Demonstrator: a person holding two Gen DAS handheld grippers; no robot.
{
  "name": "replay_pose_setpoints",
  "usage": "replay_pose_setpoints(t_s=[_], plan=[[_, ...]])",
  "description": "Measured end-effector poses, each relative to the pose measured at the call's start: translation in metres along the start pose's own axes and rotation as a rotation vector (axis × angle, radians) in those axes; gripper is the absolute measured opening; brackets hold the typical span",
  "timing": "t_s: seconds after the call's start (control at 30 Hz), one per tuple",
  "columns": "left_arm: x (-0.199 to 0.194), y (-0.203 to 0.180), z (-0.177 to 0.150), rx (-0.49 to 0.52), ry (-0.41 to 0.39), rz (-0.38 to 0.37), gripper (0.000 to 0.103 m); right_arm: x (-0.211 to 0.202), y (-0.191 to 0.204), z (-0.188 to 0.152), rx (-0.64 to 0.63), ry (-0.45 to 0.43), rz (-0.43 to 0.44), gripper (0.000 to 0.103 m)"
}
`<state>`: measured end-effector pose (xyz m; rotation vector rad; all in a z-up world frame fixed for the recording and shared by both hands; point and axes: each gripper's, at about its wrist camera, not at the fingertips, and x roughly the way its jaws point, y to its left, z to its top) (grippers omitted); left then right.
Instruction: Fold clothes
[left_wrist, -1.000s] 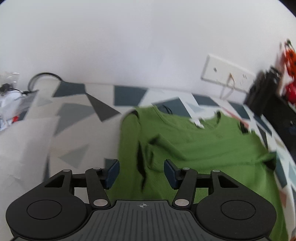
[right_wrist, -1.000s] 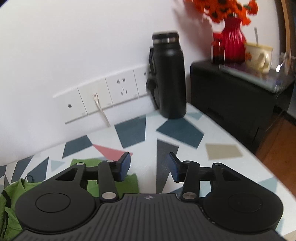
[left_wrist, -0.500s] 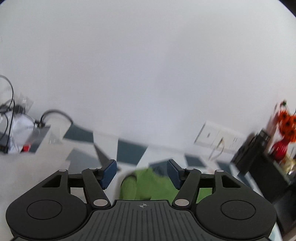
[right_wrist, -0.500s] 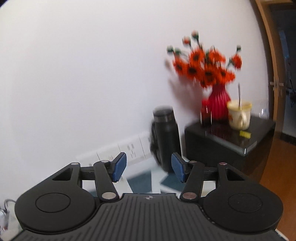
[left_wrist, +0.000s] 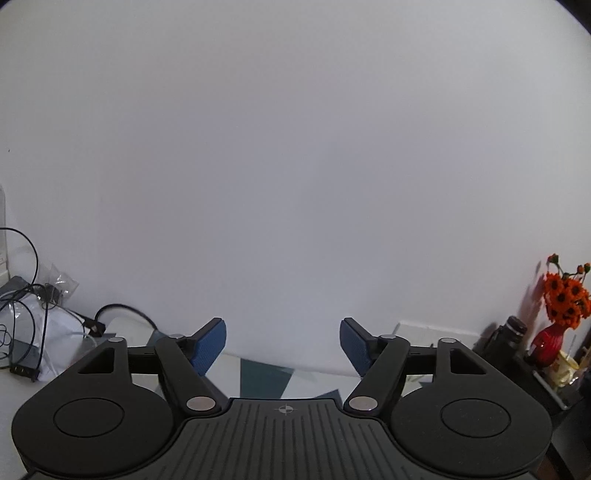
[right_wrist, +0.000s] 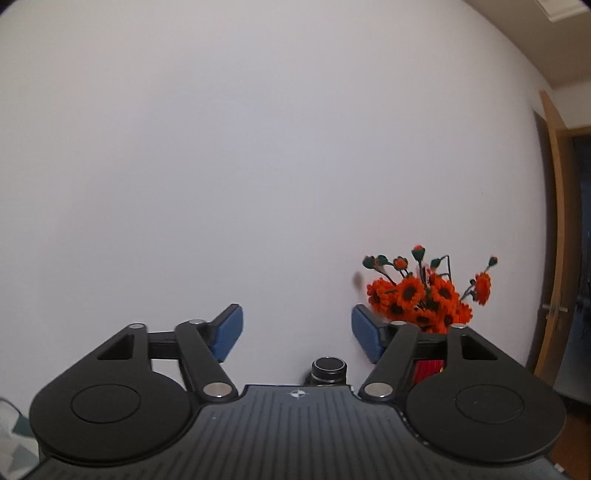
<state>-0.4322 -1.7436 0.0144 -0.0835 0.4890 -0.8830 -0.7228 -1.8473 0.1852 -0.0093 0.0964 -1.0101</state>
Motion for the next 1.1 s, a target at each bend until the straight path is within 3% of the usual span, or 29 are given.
replay_pose_setpoints(t_s=[0.1, 0.2, 0.4, 0.57, 0.77, 0.87, 0.9, 0.97, 1.1], plan=[[0.01, -0.004, -0.026, 0.022, 0.079, -0.001, 0.069, 0.013, 0.011, -0.02, -0.061, 0.061, 0.043, 0.084], [0.022, -0.009, -0.054, 0.045, 0.162, -0.003, 0.071, 0.033, 0.028, -0.062, -0.125, 0.124, 0.079, 0.097], [0.054, -0.034, -0.131, 0.146, 0.374, -0.026, 0.091, 0.086, 0.06, -0.171, -0.286, 0.325, 0.11, 0.099], [0.079, -0.037, -0.182, 0.204, 0.501, -0.032, 0.088, 0.103, 0.069, -0.247, -0.346, 0.512, 0.216, 0.097], [0.097, -0.016, -0.196, 0.2, 0.55, 0.055, 0.087, 0.092, 0.079, -0.307, -0.49, 0.686, 0.341, 0.062], [0.107, -0.01, -0.195, 0.22, 0.563, 0.084, 0.085, 0.103, 0.078, -0.318, -0.518, 0.733, 0.354, 0.027], [0.111, -0.011, -0.195, 0.236, 0.569, 0.096, 0.074, 0.107, 0.074, -0.318, -0.53, 0.749, 0.359, 0.008], [0.119, -0.01, -0.195, 0.251, 0.588, 0.119, 0.053, 0.115, 0.067, -0.318, -0.55, 0.779, 0.364, 0.008], [0.127, -0.008, -0.201, 0.235, 0.598, 0.133, 0.066, 0.13, 0.051, -0.317, -0.548, 0.83, 0.331, 0.008]])
